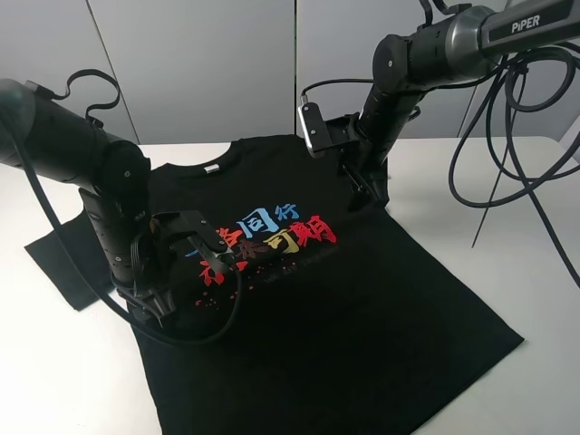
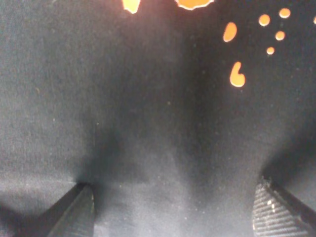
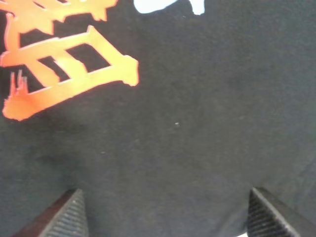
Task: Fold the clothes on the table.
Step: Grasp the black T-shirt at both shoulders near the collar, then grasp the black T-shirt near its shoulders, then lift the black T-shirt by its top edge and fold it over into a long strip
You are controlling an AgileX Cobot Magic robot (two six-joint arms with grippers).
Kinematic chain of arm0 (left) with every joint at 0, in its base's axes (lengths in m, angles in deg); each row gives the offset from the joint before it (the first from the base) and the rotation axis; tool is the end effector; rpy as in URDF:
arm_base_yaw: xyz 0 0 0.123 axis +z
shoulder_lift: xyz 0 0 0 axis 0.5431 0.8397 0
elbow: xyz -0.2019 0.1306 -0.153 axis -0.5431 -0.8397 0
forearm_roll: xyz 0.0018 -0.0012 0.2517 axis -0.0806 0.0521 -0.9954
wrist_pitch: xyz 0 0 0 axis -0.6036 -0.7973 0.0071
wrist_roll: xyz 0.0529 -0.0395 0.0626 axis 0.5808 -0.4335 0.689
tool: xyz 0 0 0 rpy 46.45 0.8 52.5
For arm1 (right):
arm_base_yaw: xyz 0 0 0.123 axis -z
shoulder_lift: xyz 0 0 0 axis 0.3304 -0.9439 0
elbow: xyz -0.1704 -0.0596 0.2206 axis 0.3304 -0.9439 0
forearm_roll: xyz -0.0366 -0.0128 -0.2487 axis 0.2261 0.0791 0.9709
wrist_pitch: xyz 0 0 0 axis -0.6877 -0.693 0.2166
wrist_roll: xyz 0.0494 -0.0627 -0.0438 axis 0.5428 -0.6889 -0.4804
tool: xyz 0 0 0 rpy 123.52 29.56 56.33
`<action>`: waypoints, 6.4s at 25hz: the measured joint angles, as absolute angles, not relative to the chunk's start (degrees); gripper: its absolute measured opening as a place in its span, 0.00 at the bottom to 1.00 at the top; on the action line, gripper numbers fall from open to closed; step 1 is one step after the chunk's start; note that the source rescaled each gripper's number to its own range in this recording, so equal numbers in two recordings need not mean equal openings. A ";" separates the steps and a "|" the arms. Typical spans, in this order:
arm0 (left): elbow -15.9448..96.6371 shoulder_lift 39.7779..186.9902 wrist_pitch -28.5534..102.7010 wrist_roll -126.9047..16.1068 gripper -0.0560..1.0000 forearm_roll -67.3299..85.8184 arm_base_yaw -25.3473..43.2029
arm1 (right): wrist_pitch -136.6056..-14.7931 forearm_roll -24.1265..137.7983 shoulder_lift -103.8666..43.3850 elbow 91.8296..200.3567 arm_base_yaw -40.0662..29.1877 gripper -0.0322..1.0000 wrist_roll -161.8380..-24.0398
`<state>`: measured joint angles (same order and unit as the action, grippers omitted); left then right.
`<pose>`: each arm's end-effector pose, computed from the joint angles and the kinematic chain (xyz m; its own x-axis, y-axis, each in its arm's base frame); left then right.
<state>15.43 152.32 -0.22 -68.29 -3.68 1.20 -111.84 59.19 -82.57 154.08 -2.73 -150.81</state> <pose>0.2605 -0.1616 0.0942 -0.6083 0.7917 0.0559 0.7917 0.6103 -0.0283 0.4042 0.1703 0.1262 0.1715 -0.9785 -0.1145 -0.9697 -0.1471 -0.1951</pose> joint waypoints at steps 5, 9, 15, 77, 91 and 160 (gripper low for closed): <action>15.43 152.32 -0.22 -68.29 0.87 -3.68 1.20 | -113.05 60.67 -83.08 154.08 -2.94 0.86 -150.61; 15.43 152.32 -0.22 -68.29 0.87 -3.68 1.20 | -113.05 64.17 -84.48 154.08 -2.94 0.87 -150.46; 15.43 152.32 -0.44 -68.29 0.87 -3.79 1.20 | -115.19 64.73 -85.31 154.08 0.34 0.87 -150.36; 15.43 152.41 -0.58 -68.29 0.87 -4.25 1.20 | -114.50 64.21 -87.46 153.76 -2.64 0.39 -154.50; 15.43 152.41 -0.01 -68.29 0.75 -4.25 1.20 | -114.16 63.99 -87.66 153.76 -2.95 0.05 -154.50; 42.54 115.87 -29.03 -57.65 0.05 -1.13 1.16 | -136.90 59.24 -39.39 153.04 -3.39 0.05 -120.73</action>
<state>42.54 115.87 -29.03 -57.65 -1.13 1.16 -136.90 59.24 -39.39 153.04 -3.39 -120.73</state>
